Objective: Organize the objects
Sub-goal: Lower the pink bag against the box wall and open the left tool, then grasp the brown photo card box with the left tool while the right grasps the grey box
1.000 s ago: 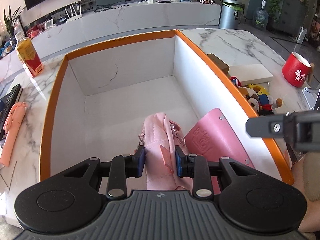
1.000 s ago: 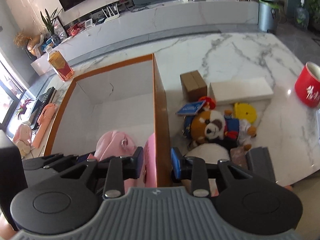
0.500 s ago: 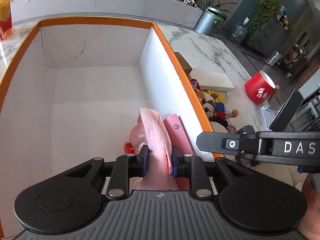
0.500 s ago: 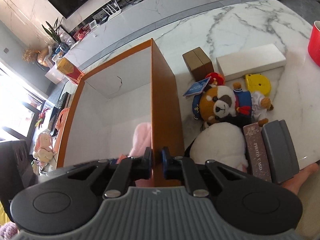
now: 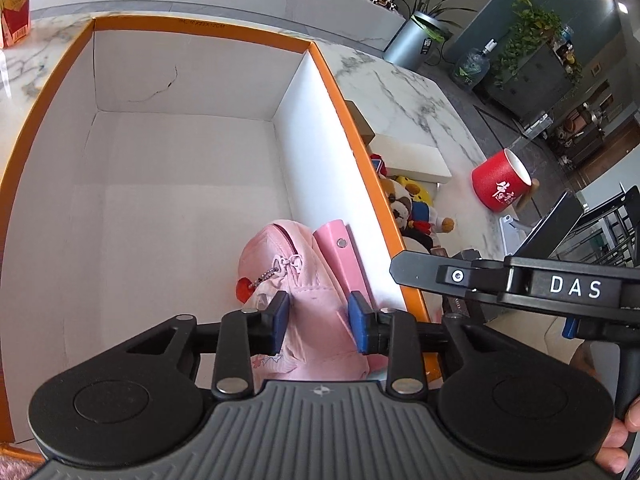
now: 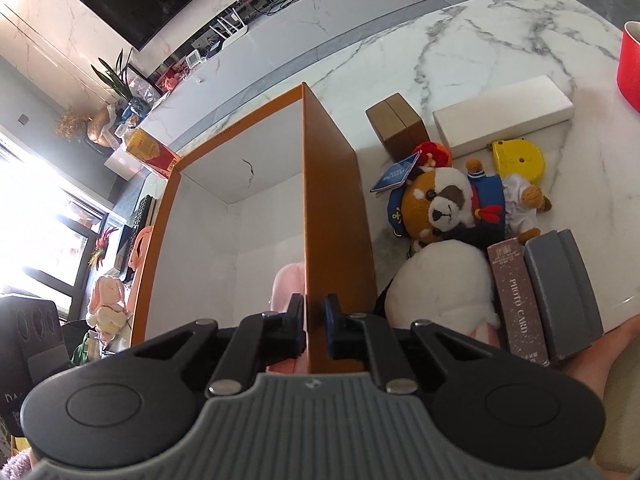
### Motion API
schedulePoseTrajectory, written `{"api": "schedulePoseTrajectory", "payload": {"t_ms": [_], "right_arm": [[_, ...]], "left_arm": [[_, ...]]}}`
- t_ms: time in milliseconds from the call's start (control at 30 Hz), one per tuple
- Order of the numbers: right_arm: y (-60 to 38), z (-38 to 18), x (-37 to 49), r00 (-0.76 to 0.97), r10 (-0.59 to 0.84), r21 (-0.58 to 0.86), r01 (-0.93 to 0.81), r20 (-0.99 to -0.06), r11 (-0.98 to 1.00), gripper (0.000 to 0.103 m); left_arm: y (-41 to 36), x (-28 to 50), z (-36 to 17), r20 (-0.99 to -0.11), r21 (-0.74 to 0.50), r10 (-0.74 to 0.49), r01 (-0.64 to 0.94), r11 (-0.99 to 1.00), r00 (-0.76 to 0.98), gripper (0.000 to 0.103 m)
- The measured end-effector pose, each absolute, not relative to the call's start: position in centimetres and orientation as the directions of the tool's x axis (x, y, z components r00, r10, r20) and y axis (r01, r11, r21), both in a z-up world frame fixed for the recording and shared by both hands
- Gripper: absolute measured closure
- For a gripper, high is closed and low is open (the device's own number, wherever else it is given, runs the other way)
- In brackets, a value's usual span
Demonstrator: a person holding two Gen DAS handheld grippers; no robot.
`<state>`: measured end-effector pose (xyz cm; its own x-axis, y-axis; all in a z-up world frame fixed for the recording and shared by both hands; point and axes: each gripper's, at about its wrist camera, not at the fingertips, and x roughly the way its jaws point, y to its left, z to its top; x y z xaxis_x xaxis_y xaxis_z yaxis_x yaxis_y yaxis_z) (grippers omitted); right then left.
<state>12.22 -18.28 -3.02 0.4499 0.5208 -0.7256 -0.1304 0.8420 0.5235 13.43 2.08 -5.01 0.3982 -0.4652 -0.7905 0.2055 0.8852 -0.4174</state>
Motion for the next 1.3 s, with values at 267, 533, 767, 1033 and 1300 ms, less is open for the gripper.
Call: {"api": "schedulePoseTrajectory", "payload": {"t_ms": [267,533,767,1033,1300], "right_arm": [[-18.2,-2.9,11.9,0.454,0.521,0.515,-0.149,-0.723,0.844,0.093],[-18.8,-1.9,11.3,0.481,0.51,0.495,-0.169,-0.713,0.852,0.089],[-20.5,-0.9,10.5,0.534,0.477,0.479,-0.146,-0.699,0.866,0.089],[-23.4,0.0,9.3,0.578,0.433,0.451,-0.121,-0.692,0.884,0.084],[-27.0,-0.9,8.0,0.594,0.362,0.395,-0.079,-0.719,0.915,0.08]], "left_arm": [[1.8,13.0,-4.9,-0.79,-0.387,-0.445,0.22,0.895,0.422,0.068],[1.9,12.6,-4.5,-0.793,-0.354,-0.417,0.221,0.909,0.445,0.063],[2.1,12.0,-3.6,-0.784,-0.322,-0.385,0.212,0.923,0.487,0.06],[-0.3,10.1,0.7,-0.715,-0.298,-0.434,0.323,0.898,0.547,0.06],[-6.4,9.2,0.9,-0.722,-0.284,-0.502,0.458,0.842,0.476,0.06]]}}
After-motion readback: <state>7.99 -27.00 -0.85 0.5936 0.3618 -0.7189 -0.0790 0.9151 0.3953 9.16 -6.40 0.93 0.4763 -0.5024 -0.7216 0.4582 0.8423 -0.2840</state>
